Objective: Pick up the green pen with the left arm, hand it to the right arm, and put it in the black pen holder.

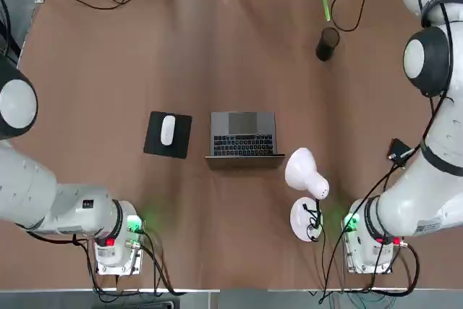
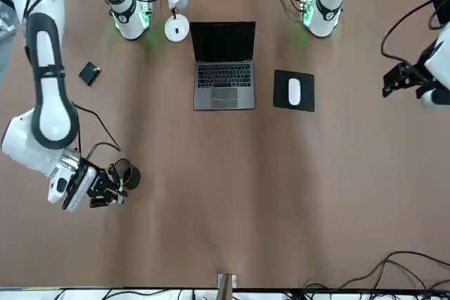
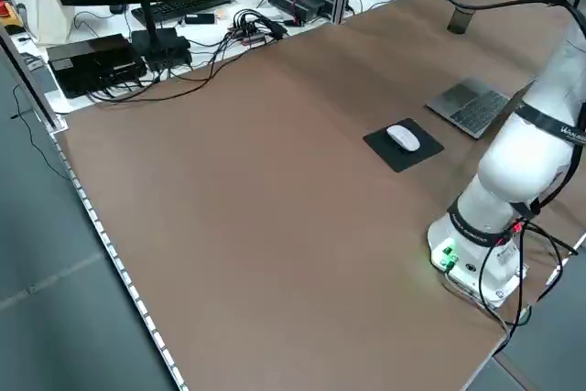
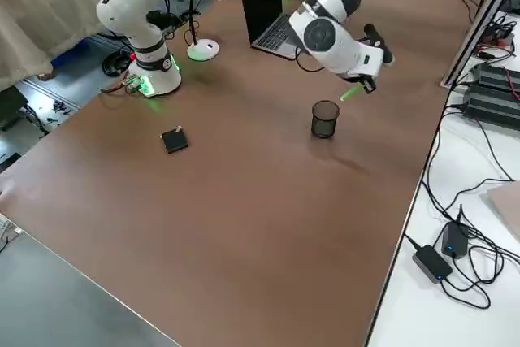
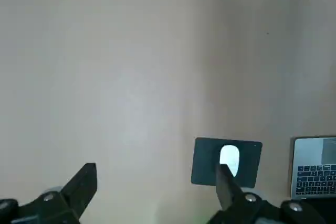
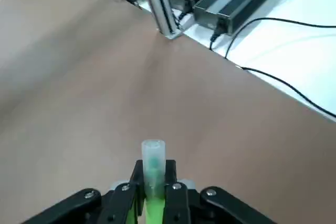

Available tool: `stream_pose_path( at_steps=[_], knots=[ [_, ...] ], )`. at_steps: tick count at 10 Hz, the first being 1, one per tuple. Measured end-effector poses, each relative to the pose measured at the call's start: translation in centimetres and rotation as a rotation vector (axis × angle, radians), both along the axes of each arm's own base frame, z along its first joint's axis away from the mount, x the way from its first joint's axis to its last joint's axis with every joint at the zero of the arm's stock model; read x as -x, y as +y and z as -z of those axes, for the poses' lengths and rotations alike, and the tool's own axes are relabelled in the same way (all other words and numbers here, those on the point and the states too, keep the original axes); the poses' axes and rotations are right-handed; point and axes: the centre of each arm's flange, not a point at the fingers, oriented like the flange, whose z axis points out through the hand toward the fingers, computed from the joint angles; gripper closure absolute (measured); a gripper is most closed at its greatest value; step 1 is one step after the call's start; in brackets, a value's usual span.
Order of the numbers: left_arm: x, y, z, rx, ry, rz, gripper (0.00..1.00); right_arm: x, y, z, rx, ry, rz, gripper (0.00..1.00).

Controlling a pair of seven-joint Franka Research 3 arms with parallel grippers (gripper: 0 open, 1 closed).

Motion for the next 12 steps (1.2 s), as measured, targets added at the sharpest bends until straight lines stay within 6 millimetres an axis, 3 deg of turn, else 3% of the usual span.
stream_pose_path(
  at_steps=[3,12],
  knots=[
    [0.4,2.9,-0.2,-0.001,-0.002,-0.013,0.0,1.1,-2.0,1.7,-0.035,0.023,-0.036,0.82],
    [0.6,3.6,-0.5,-0.001,-0.011,0.014,0.0,2.6,-2.8,7.7,-0.068,-0.005,-0.078,0.81]
  ],
)
